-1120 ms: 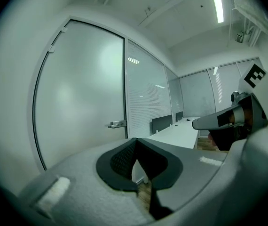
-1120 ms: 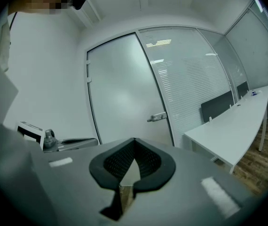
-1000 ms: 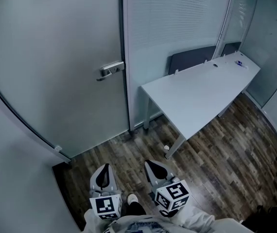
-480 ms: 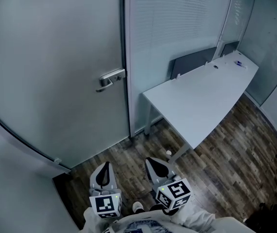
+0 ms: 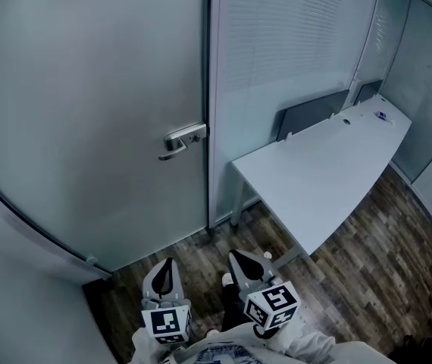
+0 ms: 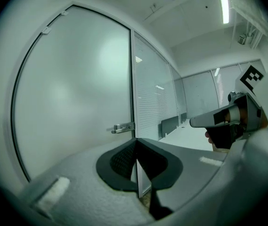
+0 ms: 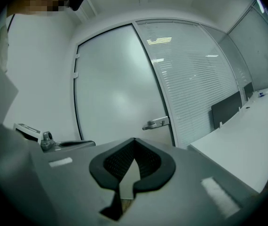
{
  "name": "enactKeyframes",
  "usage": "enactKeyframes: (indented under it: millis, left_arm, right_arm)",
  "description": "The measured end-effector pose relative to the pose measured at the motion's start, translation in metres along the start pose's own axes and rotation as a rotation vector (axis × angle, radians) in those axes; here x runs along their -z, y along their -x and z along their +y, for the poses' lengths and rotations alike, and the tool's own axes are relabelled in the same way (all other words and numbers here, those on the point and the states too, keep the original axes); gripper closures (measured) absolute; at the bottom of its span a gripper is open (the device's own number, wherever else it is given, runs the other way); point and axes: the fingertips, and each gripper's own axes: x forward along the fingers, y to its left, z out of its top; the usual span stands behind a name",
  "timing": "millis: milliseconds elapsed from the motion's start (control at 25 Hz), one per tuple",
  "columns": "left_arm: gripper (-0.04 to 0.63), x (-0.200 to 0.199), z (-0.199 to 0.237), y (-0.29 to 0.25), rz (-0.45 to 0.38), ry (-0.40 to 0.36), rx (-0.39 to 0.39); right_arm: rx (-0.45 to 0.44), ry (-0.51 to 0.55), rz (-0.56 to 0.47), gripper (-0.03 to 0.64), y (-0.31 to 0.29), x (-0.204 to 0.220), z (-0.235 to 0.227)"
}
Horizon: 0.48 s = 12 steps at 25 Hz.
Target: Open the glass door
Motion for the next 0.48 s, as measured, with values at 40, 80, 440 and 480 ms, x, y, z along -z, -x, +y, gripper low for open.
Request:
enactKeyframes:
  millis: [40,80,440,480]
  left_arm:
    - [0.591,0.001,0.002,-0.009,-0.001,-0.001,-0.009]
    - [0.591,-0.001,0.004,-0.019,-0.005,-0.006,-0.017]
    - [0.591,-0.023,0.024,-0.112,0.024,-0.014,-0.124]
    - [0.591,-0.026,0.025,-0.124,0.025,-0.014,-0.133]
  right_arm:
    - [-0.009,0.001,0.0,0.611,-0.01,-0.001,-0.006]
    - [-0.019,0.001,-0.001,0.612,-0.02,-0.003,-0.011]
    - [-0.135,-0.009,0.044,0.612,-0.114,-0.037,-0.061]
    - [-0.145,-0.01,0.05,0.612,-0.125,-0.041,-0.07]
